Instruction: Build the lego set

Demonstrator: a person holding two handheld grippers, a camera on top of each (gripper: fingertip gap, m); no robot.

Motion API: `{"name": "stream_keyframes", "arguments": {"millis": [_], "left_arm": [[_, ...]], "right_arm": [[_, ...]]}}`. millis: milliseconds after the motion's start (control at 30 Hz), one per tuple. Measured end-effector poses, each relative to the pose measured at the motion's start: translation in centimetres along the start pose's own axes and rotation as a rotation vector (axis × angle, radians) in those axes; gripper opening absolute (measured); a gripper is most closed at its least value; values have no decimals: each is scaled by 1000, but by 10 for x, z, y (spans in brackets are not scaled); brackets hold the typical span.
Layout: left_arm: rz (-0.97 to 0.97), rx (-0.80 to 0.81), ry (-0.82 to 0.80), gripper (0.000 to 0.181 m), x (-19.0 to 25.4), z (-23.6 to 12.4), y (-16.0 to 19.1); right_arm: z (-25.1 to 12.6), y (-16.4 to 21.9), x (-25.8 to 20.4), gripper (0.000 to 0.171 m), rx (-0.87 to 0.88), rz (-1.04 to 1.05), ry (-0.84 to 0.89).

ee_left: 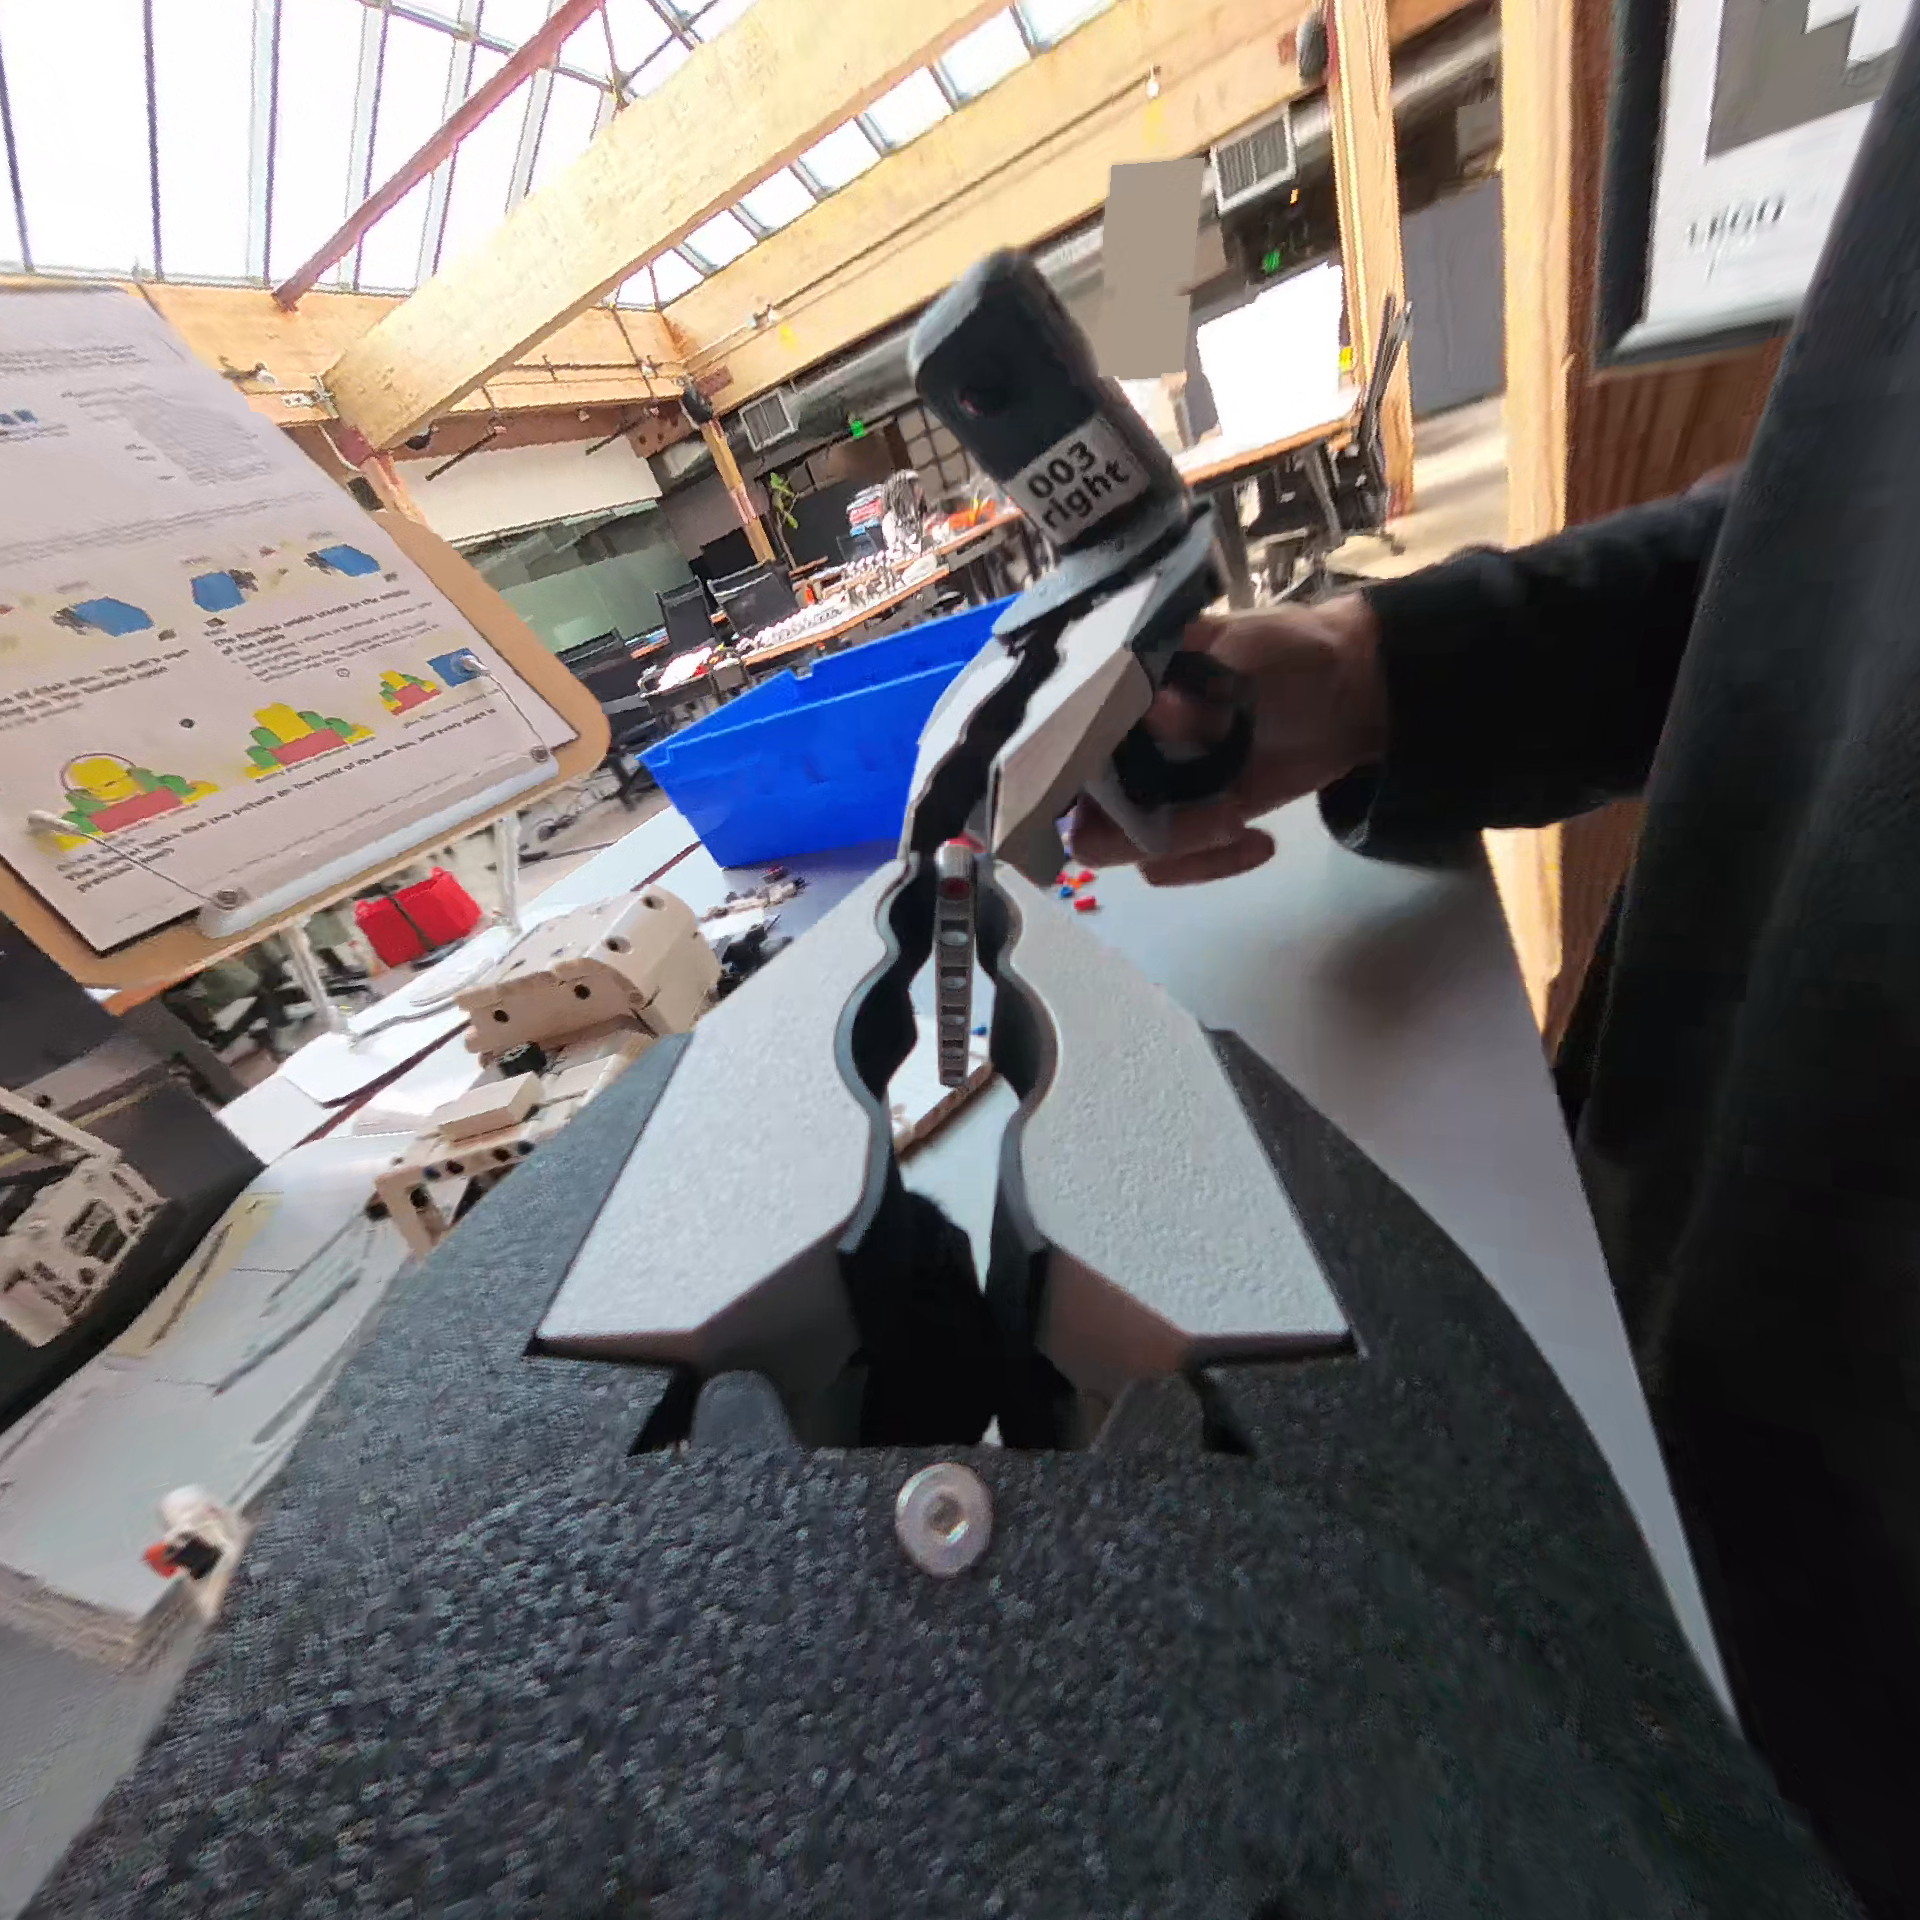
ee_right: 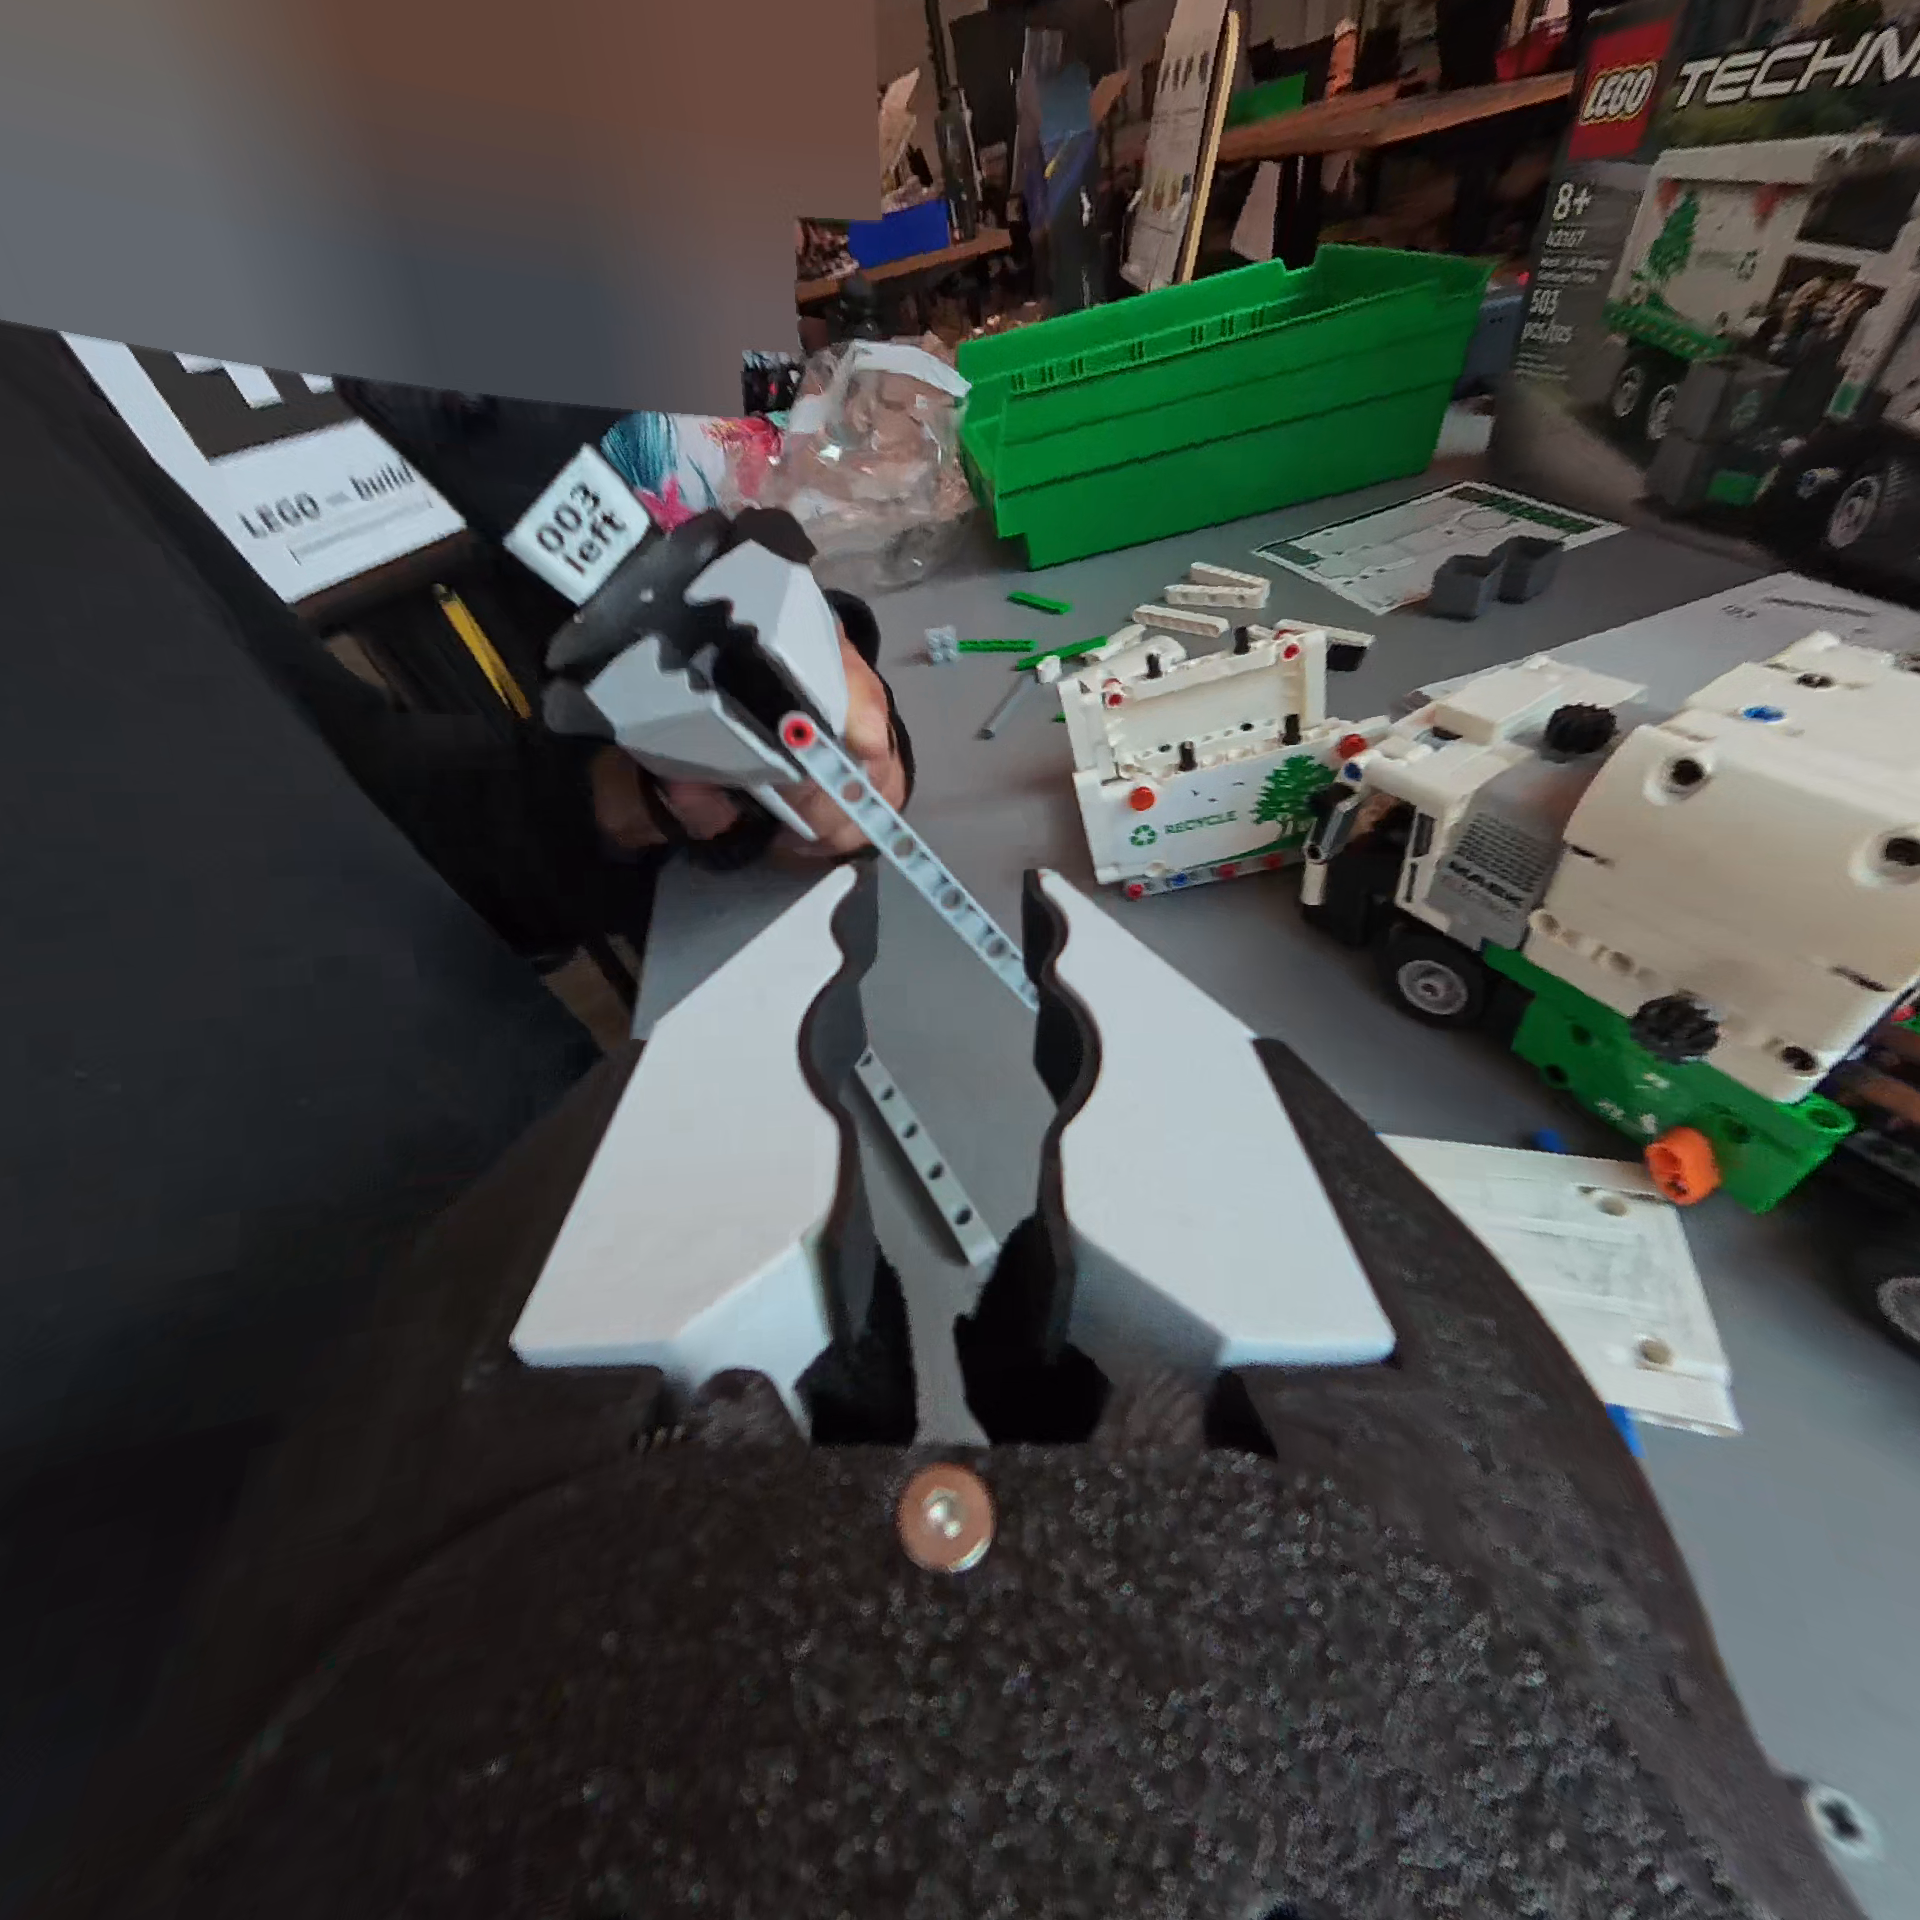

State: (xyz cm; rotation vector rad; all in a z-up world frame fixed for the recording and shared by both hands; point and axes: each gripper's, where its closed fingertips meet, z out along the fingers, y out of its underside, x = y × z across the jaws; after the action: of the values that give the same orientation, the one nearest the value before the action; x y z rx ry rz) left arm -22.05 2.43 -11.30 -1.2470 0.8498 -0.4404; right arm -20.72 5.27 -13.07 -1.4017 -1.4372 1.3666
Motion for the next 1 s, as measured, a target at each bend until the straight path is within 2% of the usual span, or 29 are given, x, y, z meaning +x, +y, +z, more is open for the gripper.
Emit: {"name": "stream_keyframes", "arguments": {"millis": [167, 233, 333, 400, 567, 700, 1000], "left_arm": [[-148, 99, 70, 4, 0, -6, -17], [-176, 112, 108, 4, 5, -6, -19], [-198, 112, 137, 5, 9, -7, -19], [-207, 107, 136, 4, 7, -8, -18], [-227, 122, 124, 5, 3, -8, -18], [-301, 69, 136, 8, 0, -8, -10], [-337, 30, 149, 15, 0, -5, -2]], "right_arm": [[16, 13, -13, 29, -116, -230, -28], [21, 14, -18, 25, -110, -287, -39], [24, 16, -28, 21, -101, -278, -103], [23, 20, -25, 9, -122, -264, -97], [22, 17, -25, 7, -132, -278, -114], [23, 20, -22, 6, -189, -286, -97], [30, 11, -21, 6, -178, -279, -92]]}}
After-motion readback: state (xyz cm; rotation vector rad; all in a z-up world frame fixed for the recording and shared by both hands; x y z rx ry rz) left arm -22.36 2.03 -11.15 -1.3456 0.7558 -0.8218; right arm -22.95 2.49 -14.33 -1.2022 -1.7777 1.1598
